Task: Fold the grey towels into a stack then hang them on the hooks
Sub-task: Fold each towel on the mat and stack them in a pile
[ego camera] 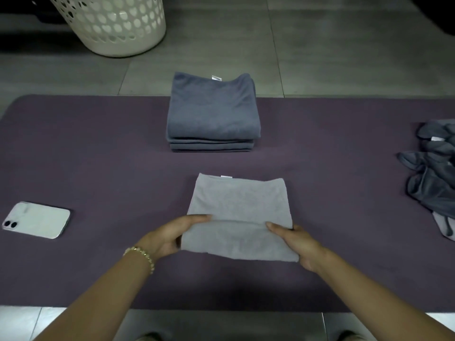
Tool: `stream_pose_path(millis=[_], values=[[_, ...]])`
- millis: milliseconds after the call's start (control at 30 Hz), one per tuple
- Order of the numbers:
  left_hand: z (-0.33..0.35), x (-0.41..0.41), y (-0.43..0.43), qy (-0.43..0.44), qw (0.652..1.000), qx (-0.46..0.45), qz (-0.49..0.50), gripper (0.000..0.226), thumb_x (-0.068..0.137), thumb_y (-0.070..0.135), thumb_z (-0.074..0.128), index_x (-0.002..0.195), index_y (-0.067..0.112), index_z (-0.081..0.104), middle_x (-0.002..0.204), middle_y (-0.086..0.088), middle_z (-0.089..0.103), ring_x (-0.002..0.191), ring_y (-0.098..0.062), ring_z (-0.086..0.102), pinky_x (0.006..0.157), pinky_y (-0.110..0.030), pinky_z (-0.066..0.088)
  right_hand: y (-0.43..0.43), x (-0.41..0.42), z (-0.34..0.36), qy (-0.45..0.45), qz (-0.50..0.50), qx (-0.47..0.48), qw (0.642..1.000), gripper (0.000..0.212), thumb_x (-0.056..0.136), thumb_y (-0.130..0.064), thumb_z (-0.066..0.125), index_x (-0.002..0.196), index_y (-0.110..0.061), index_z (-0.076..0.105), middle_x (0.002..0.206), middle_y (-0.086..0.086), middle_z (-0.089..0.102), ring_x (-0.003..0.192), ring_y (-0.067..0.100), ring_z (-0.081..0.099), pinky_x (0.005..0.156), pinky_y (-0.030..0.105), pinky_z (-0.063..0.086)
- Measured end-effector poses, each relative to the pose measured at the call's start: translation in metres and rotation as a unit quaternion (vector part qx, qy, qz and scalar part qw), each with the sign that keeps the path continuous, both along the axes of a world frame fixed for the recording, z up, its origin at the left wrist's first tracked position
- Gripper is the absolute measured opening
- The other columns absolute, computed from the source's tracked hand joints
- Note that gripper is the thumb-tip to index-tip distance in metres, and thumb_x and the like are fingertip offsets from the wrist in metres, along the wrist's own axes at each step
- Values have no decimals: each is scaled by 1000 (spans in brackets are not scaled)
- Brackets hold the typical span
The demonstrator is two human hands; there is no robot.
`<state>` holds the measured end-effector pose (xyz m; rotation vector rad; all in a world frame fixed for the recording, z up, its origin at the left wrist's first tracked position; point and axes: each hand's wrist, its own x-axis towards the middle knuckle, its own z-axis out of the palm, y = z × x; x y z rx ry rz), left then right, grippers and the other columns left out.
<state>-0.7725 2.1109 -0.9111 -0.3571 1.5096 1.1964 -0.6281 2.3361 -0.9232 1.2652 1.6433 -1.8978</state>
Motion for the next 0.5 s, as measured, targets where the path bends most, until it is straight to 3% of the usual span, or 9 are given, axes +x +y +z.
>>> stream_pose_path(millis=[133, 267, 367, 500], values=[[24, -6, -1, 14, 1000, 5, -15, 56, 70, 29, 79, 121, 11, 61, 111, -8, 71, 99, -22, 67, 76, -32, 55, 17, -6, 37, 70, 48, 2, 996, 37, 84, -30, 69, 119, -23, 59, 106, -1, 72, 95, 16, 70, 79, 29, 55], [76, -25, 1, 104, 991, 82, -22, 55, 76, 29, 75, 126, 25, 53, 111, 0, 71, 95, -17, 69, 68, -26, 55, 23, -31, 91, 184, 33, 54, 981, 31, 87, -20, 65, 114, -32, 58, 103, -10, 72, 92, 7, 69, 71, 19, 54], [122, -65, 11, 208, 966, 156, -3, 84, 58, 35, 85, 133, 25, 48, 118, 2, 68, 103, -18, 67, 73, -26, 57, 35, -76, 135, 269, 17, 106, 957, 29, 87, -12, 63, 111, -29, 58, 98, -14, 70, 81, -4, 67, 64, 11, 52], [169, -139, 30, 327, 932, 154, 14, 65, 81, 19, 71, 137, 33, 40, 124, 9, 62, 109, -13, 62, 87, -29, 52, 50, -159, 173, 346, 15, 163, 924, 33, 89, -15, 63, 118, -26, 54, 103, -16, 65, 82, -8, 63, 67, 7, 50]])
